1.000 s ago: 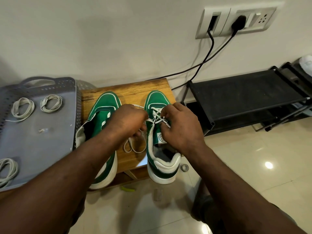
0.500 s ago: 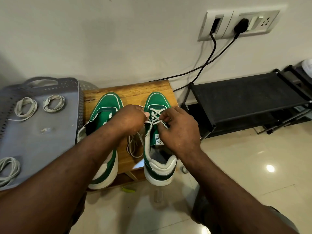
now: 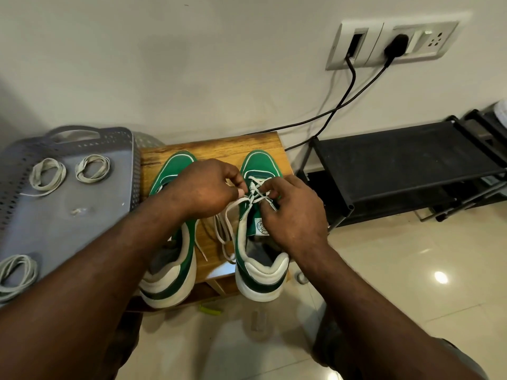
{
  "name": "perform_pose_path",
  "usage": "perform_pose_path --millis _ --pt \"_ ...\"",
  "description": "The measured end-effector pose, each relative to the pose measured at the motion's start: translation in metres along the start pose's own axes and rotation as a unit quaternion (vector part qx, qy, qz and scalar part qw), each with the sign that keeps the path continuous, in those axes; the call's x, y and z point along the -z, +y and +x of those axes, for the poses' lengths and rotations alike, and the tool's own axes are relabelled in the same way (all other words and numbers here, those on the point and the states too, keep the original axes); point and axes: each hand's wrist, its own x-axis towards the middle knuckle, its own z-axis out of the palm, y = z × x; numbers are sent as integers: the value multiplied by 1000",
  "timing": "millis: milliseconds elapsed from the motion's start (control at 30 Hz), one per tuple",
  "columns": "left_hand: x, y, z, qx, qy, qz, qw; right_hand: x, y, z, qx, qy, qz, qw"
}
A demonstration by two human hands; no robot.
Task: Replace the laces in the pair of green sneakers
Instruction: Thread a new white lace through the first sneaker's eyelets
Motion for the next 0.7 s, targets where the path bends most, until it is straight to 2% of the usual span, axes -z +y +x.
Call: perform_pose_path --millis 200,333,467,533,600,700 --pt "-10 -4 2 -64 70 123 988 -2 1 0 0 1 -5 1000" --pt "-22 -5 5 -18 81 146 986 -2 2 1 -8 -7 -8 1000" --pt "-19 -1 6 25 72 11 997 0 1 1 -5 -9 -15 1000" --pt "-12 2 4 21 83 -109 990 2 1 0 0 -15 -20 1000" --pt "-4 7 1 8 76 -282 957 3 3 1 13 -30 -1 999" --pt "8 13 -2 -58 51 -440 895 5 2 0 44 -50 167 984"
